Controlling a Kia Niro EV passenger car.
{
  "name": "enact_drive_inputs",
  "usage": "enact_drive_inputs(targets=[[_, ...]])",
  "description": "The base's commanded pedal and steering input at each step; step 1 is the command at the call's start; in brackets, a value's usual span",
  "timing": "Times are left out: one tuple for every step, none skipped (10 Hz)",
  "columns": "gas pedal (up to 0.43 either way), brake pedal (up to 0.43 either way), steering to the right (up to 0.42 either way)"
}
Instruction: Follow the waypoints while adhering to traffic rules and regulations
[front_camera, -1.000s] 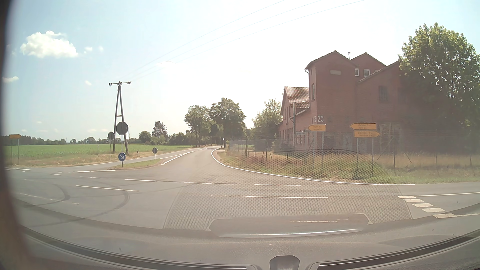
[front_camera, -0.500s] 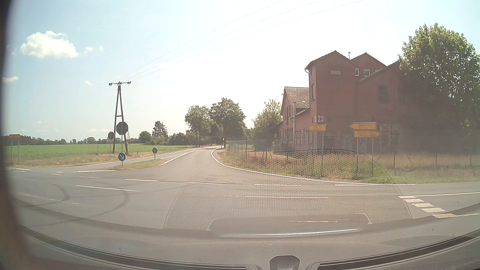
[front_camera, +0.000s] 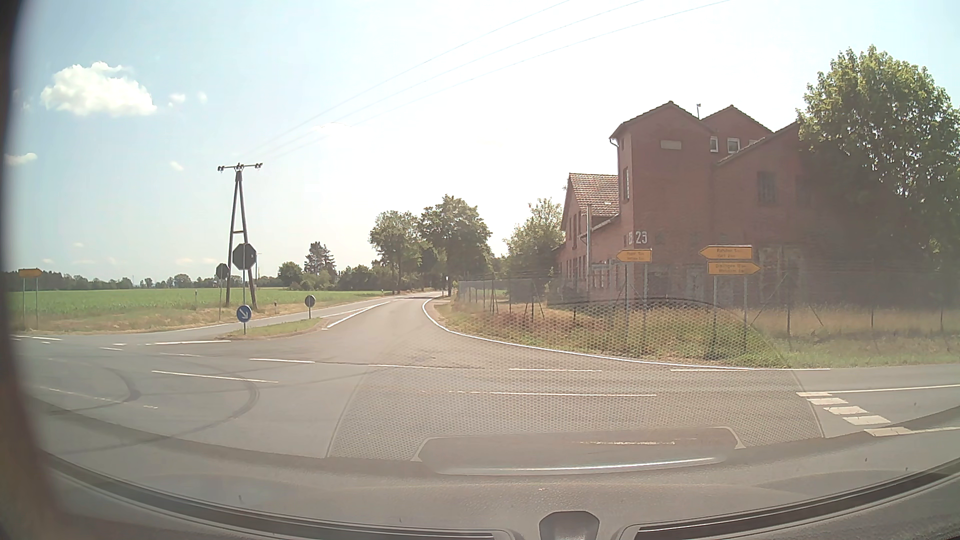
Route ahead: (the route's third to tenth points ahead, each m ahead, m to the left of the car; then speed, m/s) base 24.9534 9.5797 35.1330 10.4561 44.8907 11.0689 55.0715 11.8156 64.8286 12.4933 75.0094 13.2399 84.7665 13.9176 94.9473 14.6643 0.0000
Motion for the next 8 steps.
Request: enact_drive_inputs(targets=[[0.000, 0.360, -0.064], [0.000, 0.354, -0.064], [0.000, 0.360, -0.064], [0.000, 0.360, -0.064], [0.000, 0.360, -0.064], [0.000, 0.354, -0.064], [0.000, 0.354, -0.064], [0.000, 0.360, -0.064]])
